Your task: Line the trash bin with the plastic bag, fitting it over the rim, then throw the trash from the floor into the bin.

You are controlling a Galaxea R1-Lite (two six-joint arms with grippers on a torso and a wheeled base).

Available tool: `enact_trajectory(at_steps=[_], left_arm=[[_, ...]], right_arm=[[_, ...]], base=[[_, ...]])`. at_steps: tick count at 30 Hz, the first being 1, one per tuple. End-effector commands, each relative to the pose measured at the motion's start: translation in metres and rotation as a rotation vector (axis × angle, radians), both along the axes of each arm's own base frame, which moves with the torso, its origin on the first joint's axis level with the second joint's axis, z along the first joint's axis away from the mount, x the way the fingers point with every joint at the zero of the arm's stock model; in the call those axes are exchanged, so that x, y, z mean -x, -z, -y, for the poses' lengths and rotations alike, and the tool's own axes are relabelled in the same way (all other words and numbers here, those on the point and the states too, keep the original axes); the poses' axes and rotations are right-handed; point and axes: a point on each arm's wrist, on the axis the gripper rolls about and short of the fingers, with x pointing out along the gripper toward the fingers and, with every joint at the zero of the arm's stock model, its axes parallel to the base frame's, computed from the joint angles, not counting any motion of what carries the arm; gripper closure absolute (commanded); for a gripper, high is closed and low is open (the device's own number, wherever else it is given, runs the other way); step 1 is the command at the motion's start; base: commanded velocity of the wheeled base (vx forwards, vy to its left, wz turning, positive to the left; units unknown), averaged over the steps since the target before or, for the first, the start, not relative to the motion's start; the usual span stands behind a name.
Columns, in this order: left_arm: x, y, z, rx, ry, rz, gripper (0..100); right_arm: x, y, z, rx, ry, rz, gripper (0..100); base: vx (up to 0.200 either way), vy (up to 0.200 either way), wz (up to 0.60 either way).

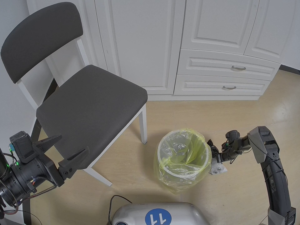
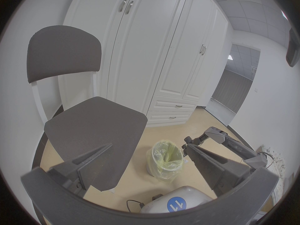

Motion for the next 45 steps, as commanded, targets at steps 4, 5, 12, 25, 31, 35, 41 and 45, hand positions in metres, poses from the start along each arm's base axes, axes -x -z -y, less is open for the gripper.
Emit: enact_trajectory(at_steps=[4, 5, 12, 25, 31, 35, 41, 45], left_arm=[[0.000, 0.000, 0.000, 0.001, -0.001, 0.001, 0], [0.000, 0.000, 0.000, 0.001, -0.001, 0.001, 0], [0.000, 0.001, 0.000, 0.000, -0.001, -0.002, 0], [-0.004, 0.009, 0.004, -0.028, 0.002, -0.042, 0], [-0.007, 0.012, 0.006, -0.038, 0.004, -0.056, 0], [-0.007, 0.010, 0.006, -0.026, 0.005, -0.039, 0], [-0.006, 0.011, 0.006, -0.022, 0.007, -0.030, 0], [-0.007, 0.010, 0.006, -0.021, 0.007, -0.029, 0]], right_arm=[[-0.001, 0.000, 0.001, 0.013, 0.008, 0.005, 100], [-0.001, -0.001, 0.001, 0.022, 0.013, 0.008, 100], [-0.005, -0.031, 0.016, 0.015, 0.039, 0.040, 100], [0.015, -0.072, 0.022, -0.073, 0.016, 0.027, 100], [0.026, -0.090, 0.027, -0.132, 0.003, 0.030, 100], [0.031, -0.102, 0.032, -0.163, -0.002, 0.055, 100], [0.036, -0.118, 0.038, -0.194, -0.010, 0.082, 100], [0.041, -0.131, 0.038, -0.202, -0.015, 0.095, 100]], base=[[0.000, 0.000, 0.00], [0.000, 0.000, 0.00], [0.000, 0.000, 0.00], [0.000, 0.000, 0.00], [0.000, 0.000, 0.00], [0.000, 0.000, 0.00], [0.000, 0.000, 0.00], [0.000, 0.000, 0.00]])
